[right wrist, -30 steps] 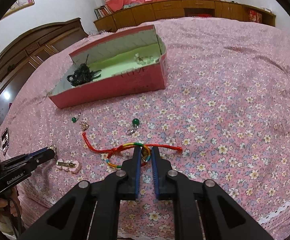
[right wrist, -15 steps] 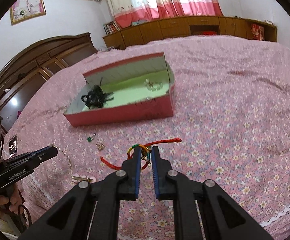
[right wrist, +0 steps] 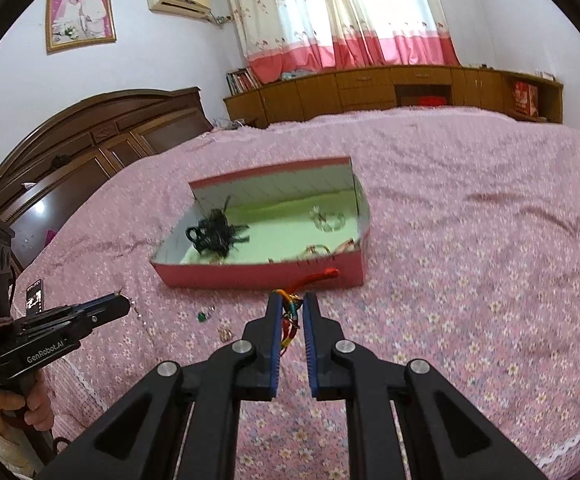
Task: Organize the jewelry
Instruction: 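Lift the brooch and red bracelet and carry both tools over the box, then lower the brooch and red bracelet into the box and open both tools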
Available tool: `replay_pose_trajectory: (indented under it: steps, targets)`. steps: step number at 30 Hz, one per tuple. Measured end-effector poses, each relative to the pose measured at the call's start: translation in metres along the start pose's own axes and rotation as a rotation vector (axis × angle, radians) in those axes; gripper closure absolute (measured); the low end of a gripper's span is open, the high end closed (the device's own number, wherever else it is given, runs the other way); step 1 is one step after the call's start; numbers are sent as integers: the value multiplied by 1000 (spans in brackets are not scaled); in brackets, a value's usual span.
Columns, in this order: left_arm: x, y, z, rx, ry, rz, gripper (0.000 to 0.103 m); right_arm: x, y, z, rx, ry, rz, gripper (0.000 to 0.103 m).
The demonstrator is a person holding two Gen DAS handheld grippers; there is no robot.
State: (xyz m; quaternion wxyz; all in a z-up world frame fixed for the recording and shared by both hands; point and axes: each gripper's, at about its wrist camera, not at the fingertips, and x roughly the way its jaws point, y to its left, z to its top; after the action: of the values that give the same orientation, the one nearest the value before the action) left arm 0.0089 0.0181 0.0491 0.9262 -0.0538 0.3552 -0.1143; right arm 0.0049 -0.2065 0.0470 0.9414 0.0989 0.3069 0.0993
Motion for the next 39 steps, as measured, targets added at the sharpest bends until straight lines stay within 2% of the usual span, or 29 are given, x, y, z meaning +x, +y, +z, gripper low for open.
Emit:
replay_pose_trajectory:
  steps: [19, 31, 39]
  targets:
    - [-1, -6, 44, 30, -157, 16, 98, -2, 25, 47, -79, -159, 24, 91]
    - [19, 2, 62, 22, -210, 37, 98, 13, 23, 72, -59, -238, 0, 91]
    - [41, 14, 66, -3, -203, 67, 98, 44, 14, 84, -41, -230, -33, 91]
